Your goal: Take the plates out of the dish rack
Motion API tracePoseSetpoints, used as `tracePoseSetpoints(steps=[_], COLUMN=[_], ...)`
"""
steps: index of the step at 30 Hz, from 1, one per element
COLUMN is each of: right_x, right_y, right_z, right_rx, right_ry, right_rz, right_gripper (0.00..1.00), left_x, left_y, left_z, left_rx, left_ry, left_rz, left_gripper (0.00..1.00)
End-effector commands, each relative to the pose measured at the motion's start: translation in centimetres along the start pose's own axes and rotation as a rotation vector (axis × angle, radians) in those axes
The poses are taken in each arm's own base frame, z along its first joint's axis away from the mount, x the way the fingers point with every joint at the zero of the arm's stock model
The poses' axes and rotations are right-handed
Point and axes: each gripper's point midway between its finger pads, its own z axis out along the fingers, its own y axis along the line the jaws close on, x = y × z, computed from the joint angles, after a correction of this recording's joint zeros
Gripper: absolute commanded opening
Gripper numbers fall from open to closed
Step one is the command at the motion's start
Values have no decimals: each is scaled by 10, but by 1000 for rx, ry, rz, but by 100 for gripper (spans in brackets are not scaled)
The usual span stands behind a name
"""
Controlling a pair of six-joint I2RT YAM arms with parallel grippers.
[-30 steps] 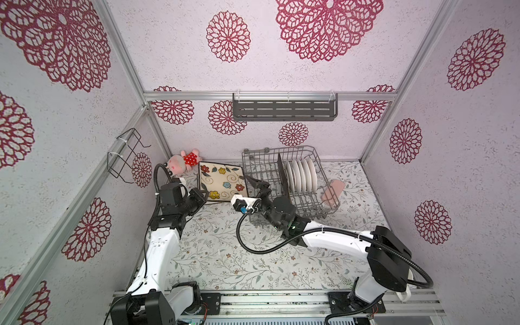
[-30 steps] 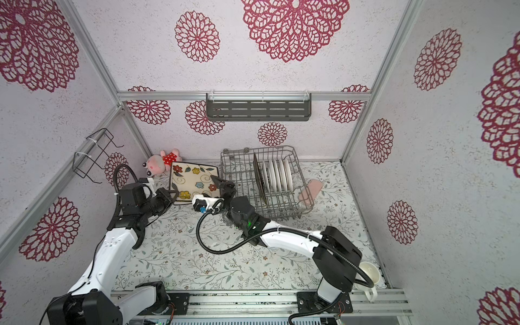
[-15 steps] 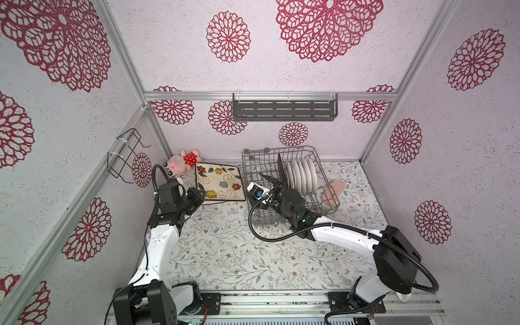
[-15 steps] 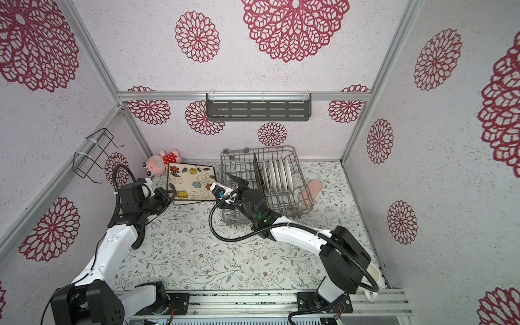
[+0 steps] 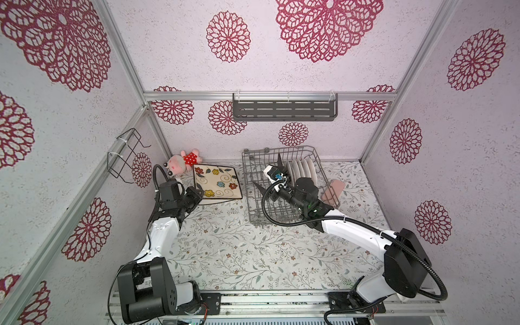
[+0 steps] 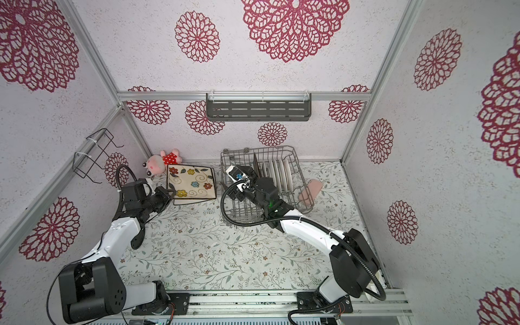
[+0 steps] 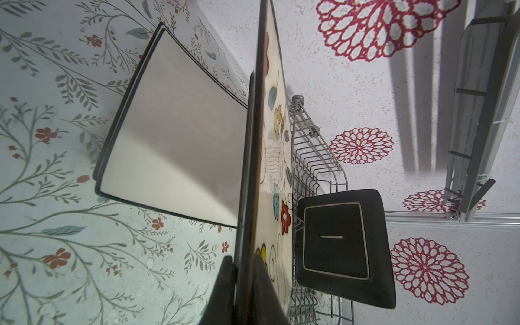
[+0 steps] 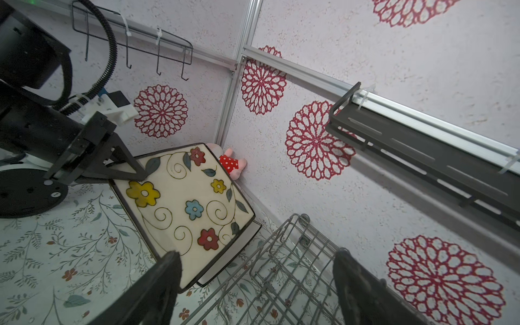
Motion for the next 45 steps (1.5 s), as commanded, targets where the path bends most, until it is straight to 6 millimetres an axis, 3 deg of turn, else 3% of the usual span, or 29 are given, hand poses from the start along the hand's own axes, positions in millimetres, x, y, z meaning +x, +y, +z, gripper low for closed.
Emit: tracePoseSetpoints(steps=[1,17,33,45], right_x=[-32,-7,24,38], right_y=[-11,-18,-32,-33], right_z=[-6,8,21,36], right_rx=[0,-44,-48,-62], right_ry=[-73,-24,26,43], right_rz=[48,107,146,155], right_gripper=[88,88,88,89], left_x=[-48,-58,-59,-58], left_y=[-68,-48,-19,-8], left_z=[-17,19,46,59], left_rx=[227,212,187,191], left_ry=[-132,-98,-66,-60], left_rz=[130,106,61,41], left_gripper=[0,0,0,0])
